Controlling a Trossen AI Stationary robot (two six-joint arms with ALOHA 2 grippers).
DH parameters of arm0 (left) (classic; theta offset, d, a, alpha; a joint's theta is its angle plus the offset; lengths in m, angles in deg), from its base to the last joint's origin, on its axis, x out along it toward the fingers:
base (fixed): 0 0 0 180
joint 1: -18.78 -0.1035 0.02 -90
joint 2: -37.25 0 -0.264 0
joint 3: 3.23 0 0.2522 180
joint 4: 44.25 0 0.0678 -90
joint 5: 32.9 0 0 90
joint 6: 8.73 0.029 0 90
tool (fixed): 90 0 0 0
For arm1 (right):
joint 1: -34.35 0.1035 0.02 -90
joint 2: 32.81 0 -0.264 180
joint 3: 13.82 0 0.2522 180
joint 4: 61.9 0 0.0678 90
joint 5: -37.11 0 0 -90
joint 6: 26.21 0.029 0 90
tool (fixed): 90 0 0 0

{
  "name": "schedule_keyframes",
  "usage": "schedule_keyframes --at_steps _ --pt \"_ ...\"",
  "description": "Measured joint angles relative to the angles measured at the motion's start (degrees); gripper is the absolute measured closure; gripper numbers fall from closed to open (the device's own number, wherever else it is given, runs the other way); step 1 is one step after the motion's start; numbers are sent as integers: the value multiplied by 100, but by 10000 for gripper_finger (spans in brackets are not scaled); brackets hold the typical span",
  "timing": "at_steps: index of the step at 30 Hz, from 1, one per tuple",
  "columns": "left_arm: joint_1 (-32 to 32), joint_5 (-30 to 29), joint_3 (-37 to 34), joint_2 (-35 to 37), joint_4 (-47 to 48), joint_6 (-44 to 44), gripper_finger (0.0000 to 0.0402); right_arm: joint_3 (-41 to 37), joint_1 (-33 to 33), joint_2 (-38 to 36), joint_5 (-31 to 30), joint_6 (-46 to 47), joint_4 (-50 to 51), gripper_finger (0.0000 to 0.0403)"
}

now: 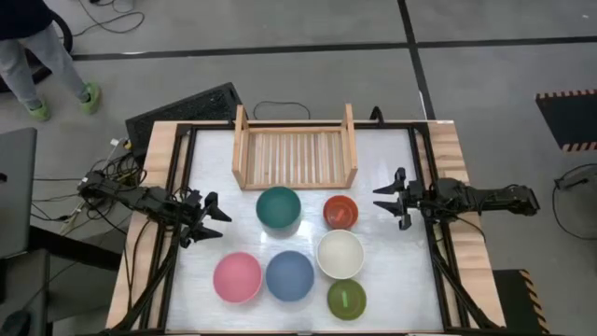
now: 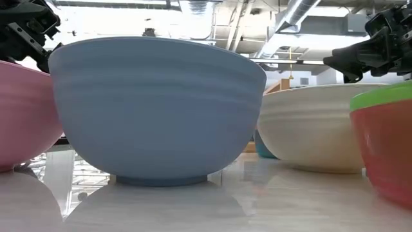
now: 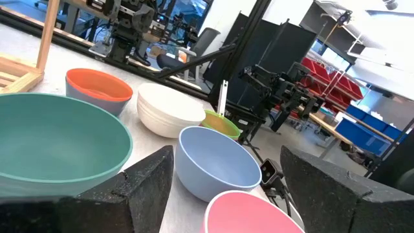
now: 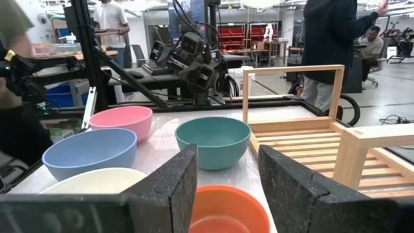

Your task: Place and stack bowls onto a shelf

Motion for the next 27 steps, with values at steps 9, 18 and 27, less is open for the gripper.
schedule_keyframes --at_steps 9,18,27 --pt "1 -82 2 0 -65 18 133 0 2 2 -2 0 0 214" --pt "-2 -504 1 -35 -84 66 133 0 0 0 0 0 0 214" --pt "-4 -1305 2 -59 -214 14 133 0 1 0 -2 -2 0 214"
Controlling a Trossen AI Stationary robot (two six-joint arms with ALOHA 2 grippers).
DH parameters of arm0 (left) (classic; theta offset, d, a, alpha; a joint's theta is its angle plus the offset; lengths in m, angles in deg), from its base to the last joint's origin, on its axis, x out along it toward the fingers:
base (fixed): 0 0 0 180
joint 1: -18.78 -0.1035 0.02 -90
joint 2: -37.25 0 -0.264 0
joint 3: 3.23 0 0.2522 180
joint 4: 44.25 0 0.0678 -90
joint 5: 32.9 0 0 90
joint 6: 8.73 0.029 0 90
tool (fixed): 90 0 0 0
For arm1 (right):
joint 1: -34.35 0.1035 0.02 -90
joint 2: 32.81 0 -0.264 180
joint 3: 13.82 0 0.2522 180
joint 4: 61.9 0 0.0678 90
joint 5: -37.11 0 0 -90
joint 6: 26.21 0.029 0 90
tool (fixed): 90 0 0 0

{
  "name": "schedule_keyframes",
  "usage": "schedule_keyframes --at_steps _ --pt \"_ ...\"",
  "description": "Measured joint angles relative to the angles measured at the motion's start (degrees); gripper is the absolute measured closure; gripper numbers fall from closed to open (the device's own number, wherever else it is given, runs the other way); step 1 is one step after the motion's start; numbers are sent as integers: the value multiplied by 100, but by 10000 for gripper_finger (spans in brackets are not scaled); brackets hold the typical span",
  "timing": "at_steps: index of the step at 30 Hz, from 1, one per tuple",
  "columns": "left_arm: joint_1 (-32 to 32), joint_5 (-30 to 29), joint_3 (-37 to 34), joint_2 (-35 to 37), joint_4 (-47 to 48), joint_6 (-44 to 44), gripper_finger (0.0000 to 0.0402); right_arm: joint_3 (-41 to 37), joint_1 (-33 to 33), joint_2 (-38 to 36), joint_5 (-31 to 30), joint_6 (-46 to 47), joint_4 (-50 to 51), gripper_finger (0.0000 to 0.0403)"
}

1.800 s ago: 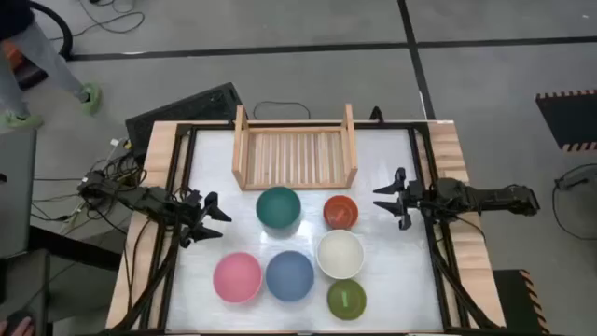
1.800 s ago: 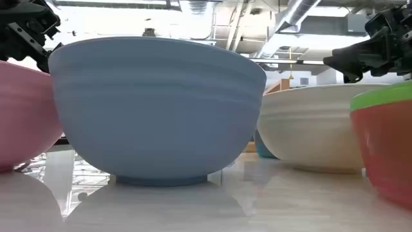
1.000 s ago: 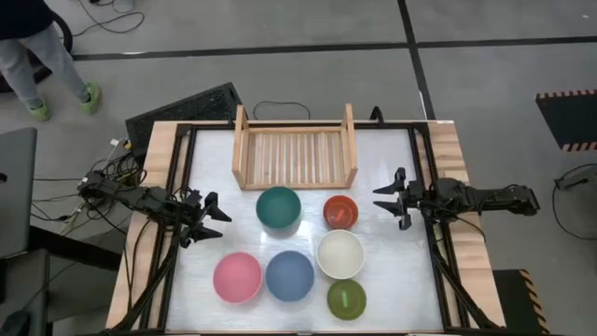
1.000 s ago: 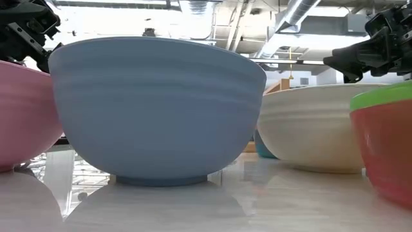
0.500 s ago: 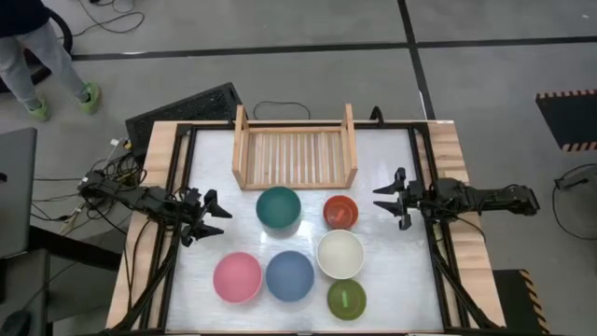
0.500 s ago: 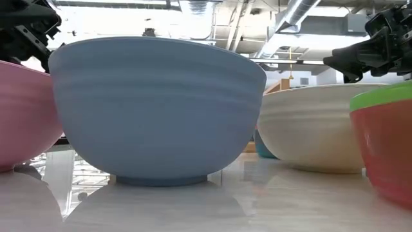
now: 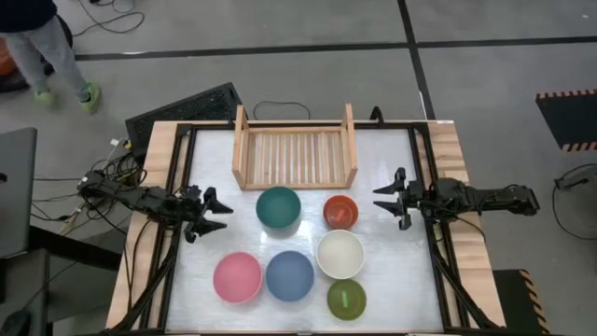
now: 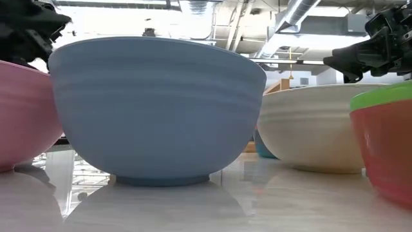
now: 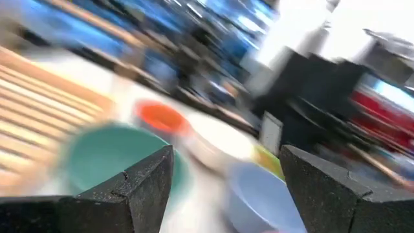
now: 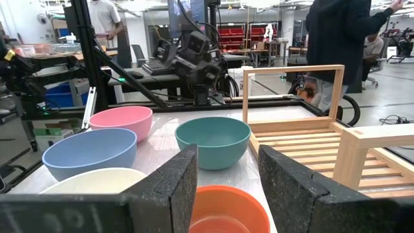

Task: Place and stack bowls onto a shelf
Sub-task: Stack the colored bowls by size on the shelf

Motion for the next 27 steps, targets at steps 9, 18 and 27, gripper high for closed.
schedule_keyframes --at_steps 9,18,27 --pt "-2 -970 354 -100 -453 -1278 133 0 0 0 1 0 0 214" --pt "0 -889 2222 -1775 282 -1577 133 -2 -145 0 -455 -140 -129 214" --pt "-41 -1334 4923 -4794 3602 -2592 133 -2 -187 0 -461 -151 -160 214"
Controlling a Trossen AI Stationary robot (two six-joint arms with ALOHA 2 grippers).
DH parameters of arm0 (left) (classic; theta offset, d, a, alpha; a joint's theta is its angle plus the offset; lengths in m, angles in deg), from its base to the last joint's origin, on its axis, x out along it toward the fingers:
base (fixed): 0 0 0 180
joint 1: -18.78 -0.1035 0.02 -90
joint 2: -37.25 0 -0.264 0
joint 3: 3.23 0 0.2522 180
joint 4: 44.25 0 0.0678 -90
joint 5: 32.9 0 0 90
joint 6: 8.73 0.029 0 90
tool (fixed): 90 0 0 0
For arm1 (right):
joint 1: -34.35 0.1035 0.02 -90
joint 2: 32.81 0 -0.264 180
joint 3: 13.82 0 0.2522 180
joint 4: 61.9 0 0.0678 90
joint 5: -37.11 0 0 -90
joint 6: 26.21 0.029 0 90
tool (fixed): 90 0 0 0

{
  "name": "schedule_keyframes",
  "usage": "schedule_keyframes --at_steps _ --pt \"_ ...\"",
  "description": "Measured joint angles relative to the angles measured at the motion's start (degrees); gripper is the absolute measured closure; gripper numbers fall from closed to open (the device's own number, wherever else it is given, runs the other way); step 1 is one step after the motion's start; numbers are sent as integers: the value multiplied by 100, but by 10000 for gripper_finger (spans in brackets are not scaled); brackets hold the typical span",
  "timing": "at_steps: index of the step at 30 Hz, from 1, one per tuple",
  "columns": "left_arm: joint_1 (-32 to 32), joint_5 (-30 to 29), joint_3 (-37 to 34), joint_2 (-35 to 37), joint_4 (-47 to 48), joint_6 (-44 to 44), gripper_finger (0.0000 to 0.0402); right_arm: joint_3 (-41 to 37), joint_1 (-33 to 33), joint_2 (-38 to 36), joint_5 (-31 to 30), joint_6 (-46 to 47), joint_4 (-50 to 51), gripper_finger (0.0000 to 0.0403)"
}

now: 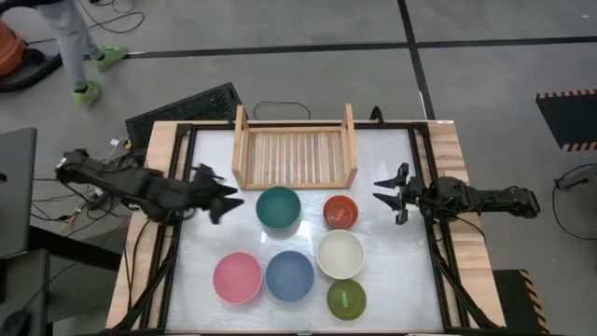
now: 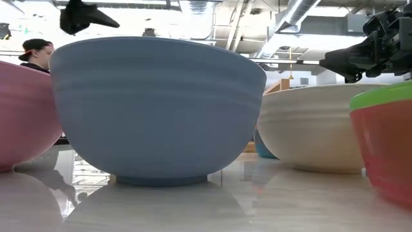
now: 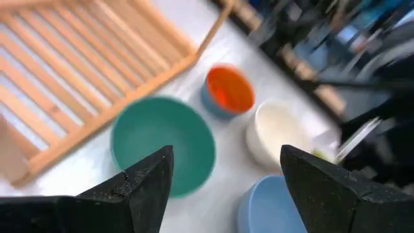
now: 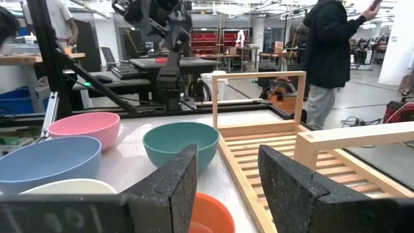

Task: Place and stack bowls onto a shelf
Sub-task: Stack the colored bowls by size on the shelf

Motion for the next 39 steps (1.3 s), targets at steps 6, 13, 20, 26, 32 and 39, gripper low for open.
schedule_keyframes --at_steps 6,13,20,26,32,39 --pt "-183 371 1302 -1748 444 -74 133 -2 0 0 0 -14 -17 214" --pt "-746 1074 2575 -3086 465 340 133 -2 4 0 2 -2 -15 214" --pt "-1370 1722 3648 -4017 482 1003 133 -2 53 2 28 1896 -17 214" --pt "-1817 1945 4313 -4670 483 1366 133 -2 168 0 31 4125 6 214" --pt "-2064 2005 4583 -5211 519 1464 133 0 166 0 186 4825 23 214" --pt "-2222 1652 4627 -5724 490 1315 133 2 165 0 472 4864 48 214"
